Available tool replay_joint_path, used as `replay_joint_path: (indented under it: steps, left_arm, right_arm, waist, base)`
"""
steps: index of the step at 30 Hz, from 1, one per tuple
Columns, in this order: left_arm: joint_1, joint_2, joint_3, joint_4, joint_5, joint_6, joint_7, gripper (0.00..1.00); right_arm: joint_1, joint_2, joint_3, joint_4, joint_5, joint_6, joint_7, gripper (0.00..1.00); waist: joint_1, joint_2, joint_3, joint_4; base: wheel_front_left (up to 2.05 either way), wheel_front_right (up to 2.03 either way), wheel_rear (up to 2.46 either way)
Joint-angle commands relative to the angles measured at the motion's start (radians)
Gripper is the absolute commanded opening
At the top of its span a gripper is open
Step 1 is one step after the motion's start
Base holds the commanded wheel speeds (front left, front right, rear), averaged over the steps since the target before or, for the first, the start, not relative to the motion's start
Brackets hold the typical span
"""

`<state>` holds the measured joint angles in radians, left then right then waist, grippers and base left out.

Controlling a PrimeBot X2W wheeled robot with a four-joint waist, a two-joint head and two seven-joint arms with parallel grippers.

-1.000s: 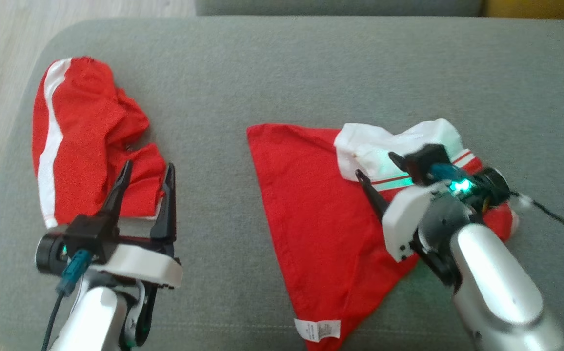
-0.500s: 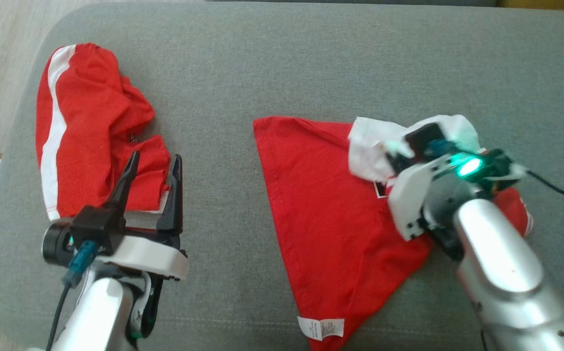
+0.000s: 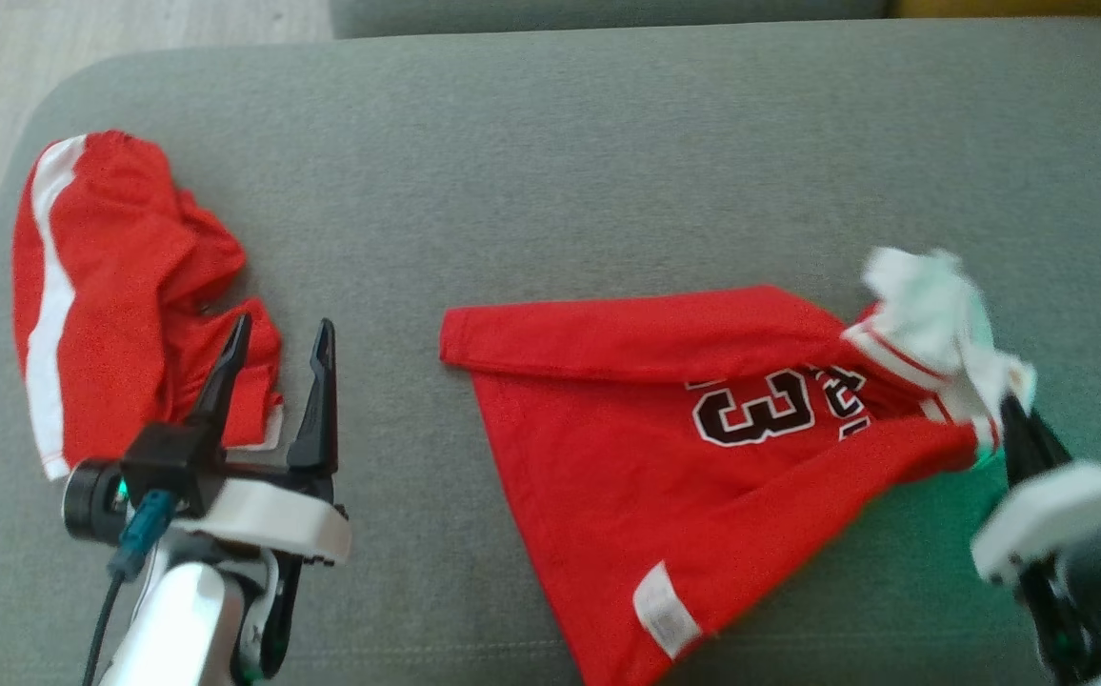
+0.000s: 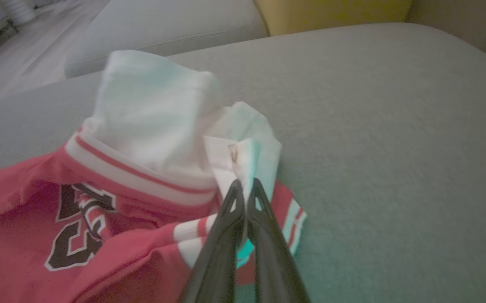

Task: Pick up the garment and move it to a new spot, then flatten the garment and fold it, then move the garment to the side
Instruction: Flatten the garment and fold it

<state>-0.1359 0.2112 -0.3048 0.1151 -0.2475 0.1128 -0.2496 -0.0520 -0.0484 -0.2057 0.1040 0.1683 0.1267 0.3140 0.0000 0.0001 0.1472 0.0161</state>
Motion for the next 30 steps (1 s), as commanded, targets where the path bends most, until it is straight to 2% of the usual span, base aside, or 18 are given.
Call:
replay_joint_path:
  steps: [1,2,9,15,22,30]
  left_arm:
    - [-0.022,0.023,0.048,-0.037,0.011,-0.004,-0.012,1.00]
    - [-0.019,0.024,0.049,-0.038,0.012,-0.004,-0.012,1.00]
    - [-0.006,0.029,0.051,-0.040,0.013,-0.005,-0.012,1.00]
    - [0.009,0.031,0.052,-0.049,0.014,0.002,-0.012,1.00]
    - [0.045,0.039,0.046,-0.060,0.013,0.011,-0.006,1.00]
    - [0.084,0.040,0.029,-0.071,0.009,0.017,0.007,1.00]
  right_arm:
    - [-0.005,-0.003,0.013,-0.037,0.043,0.004,-0.012,0.44]
    - [0.019,-0.002,0.002,-0.037,0.069,0.004,-0.019,1.00]
    - [0.115,-0.002,-0.023,-0.048,0.152,0.004,-0.173,1.00]
    - [0.123,-0.002,0.036,-0.169,0.052,0.004,-0.319,1.00]
    - [0.125,-0.002,0.150,-0.274,-0.032,0.004,-0.289,1.00]
    - [0.161,-0.002,0.197,-0.285,-0.017,0.004,-0.256,1.00]
  waist:
    - [0.0000,-0.0001,-0.003,-0.012]
    - [0.0000,-0.0001,-0.004,-0.016]
    - [0.0000,-0.0001,-0.009,-0.032]
    - [0.0000,-0.0001,-0.031,-0.038]
    - [0.0000,-0.0001,-0.081,-0.041]
    - [0.0000,-0.0001,-0.113,-0.036]
  base:
    - [0.00,0.00,0.00]
    - [0.00,0.00,0.00]
    - [0.00,0.00,0.00]
    - [0.00,0.00,0.00]
    - [0.00,0.00,0.00]
    - [0.00,0.00,0.00]
